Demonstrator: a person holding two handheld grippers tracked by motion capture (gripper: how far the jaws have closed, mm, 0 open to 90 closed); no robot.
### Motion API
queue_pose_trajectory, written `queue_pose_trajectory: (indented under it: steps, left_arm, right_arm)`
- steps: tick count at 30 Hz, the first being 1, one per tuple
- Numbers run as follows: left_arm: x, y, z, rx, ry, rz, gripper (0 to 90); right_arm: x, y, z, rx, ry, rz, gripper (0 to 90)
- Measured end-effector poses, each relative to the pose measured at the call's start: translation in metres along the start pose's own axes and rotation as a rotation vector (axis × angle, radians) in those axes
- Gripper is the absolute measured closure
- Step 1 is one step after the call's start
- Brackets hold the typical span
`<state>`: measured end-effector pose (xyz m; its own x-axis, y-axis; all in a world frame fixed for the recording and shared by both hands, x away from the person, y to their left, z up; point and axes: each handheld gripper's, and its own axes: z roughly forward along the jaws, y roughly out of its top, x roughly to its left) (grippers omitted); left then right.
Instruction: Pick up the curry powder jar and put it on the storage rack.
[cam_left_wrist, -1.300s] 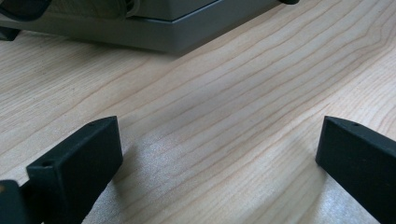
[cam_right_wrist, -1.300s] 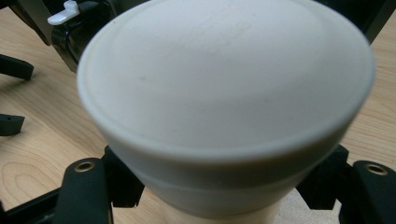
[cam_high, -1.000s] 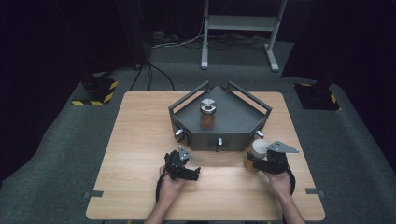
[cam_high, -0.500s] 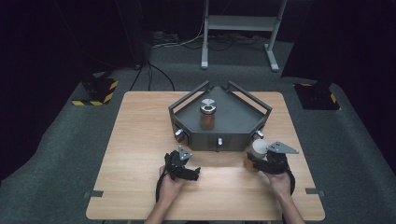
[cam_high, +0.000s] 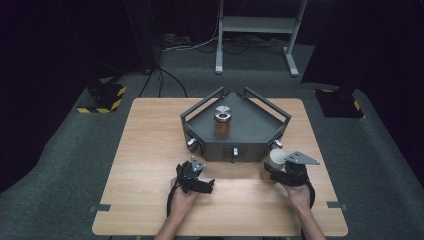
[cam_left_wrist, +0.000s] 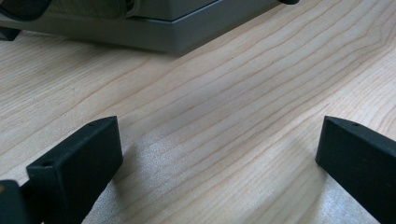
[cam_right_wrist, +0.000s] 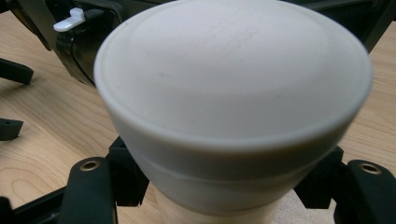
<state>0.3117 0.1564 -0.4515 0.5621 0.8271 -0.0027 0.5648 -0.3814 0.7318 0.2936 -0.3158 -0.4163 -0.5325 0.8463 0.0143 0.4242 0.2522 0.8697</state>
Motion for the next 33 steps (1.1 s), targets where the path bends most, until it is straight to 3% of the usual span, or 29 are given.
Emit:
queue_pose_trajectory:
  steps: [21, 33]
  left_arm:
    - [0.0, 0.0, 0.0, 0.0, 0.0, 0.0, 0.4]
    - [0.0, 0.0, 0.0, 0.0, 0.0, 0.0, 0.4]
  right_arm:
    - [-0.013, 0.004, -0.017, -0.011, 0.046, -0.003, 34.1]
    - [-0.011, 0.018, -0.027, -0.005, 0.039, -0.02, 34.3]
